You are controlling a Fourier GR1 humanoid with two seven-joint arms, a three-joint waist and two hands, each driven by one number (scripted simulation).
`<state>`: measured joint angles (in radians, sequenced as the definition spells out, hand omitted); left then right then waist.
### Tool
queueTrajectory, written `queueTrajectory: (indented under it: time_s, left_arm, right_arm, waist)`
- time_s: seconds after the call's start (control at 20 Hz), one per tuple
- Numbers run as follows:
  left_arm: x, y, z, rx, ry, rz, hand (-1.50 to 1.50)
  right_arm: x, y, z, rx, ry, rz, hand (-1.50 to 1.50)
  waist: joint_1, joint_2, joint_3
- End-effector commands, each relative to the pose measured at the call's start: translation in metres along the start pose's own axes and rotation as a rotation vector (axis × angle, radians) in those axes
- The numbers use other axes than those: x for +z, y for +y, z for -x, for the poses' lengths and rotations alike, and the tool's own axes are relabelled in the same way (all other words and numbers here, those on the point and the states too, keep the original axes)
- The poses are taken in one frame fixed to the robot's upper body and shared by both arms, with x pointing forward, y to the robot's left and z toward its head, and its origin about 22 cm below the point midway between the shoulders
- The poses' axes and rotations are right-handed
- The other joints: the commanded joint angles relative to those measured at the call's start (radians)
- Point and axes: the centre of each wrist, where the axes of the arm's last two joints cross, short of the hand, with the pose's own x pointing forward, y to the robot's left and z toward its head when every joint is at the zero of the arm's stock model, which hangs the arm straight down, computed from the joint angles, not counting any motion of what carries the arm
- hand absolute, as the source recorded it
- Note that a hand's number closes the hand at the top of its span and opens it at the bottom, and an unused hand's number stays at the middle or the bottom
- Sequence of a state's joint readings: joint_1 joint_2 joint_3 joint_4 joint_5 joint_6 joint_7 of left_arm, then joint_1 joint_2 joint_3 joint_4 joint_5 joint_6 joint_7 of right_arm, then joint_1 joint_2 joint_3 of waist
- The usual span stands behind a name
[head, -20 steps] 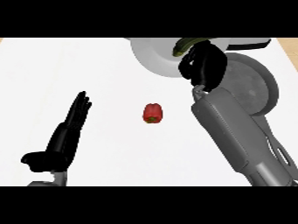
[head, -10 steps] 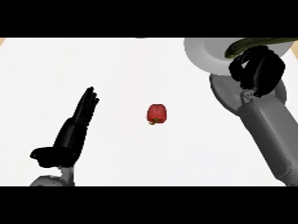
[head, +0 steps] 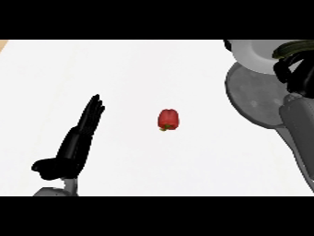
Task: Pick the squash from the plate and place it in the pan
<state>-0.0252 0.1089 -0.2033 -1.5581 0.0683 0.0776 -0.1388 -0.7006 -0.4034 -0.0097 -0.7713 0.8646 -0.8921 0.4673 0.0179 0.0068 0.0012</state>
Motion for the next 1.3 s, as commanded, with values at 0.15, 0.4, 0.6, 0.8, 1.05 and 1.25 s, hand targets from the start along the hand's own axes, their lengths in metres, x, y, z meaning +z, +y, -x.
queueTrajectory:
  time_s: [0.15,0.4,0.6,0.8,1.05,1.25]
  left_arm:
    - [-0.009,-0.005,-0.008,-0.003,-0.024,0.020,0.00]
    - [-0.014,-0.011,-0.008,0.013,-0.020,0.011,0.00]
    - [-0.001,-0.027,-0.008,0.018,-0.013,0.031,0.00]
    - [0.005,-0.004,0.010,-0.001,-0.009,0.021,0.00]
    - [-0.018,0.011,-0.013,-0.013,0.001,-0.006,0.00]
    - [0.001,0.001,0.002,-0.005,0.017,-0.011,0.00]
  right_arm:
    - [-0.004,0.011,0.045,0.109,0.225,-0.350,-1.50]
    - [-0.025,0.009,0.029,-0.054,0.213,-0.545,-1.50]
    - [-0.026,0.012,0.042,-0.111,0.165,-0.514,-1.50]
    - [-0.018,0.014,0.041,-0.284,0.118,-0.335,-1.50]
    - [-0.025,0.006,0.054,-0.452,0.163,-0.261,-1.50]
    - [-0.034,-0.010,0.080,-0.583,0.197,-0.290,-1.50]
  waist:
    - [0.030,0.018,0.003]
    - [0.034,0.016,0.003]
    - [0.032,0.011,0.002]
    - [0.017,0.010,0.002]
    - [-0.002,0.002,0.001]
    - [-0.018,-0.007,0.000]
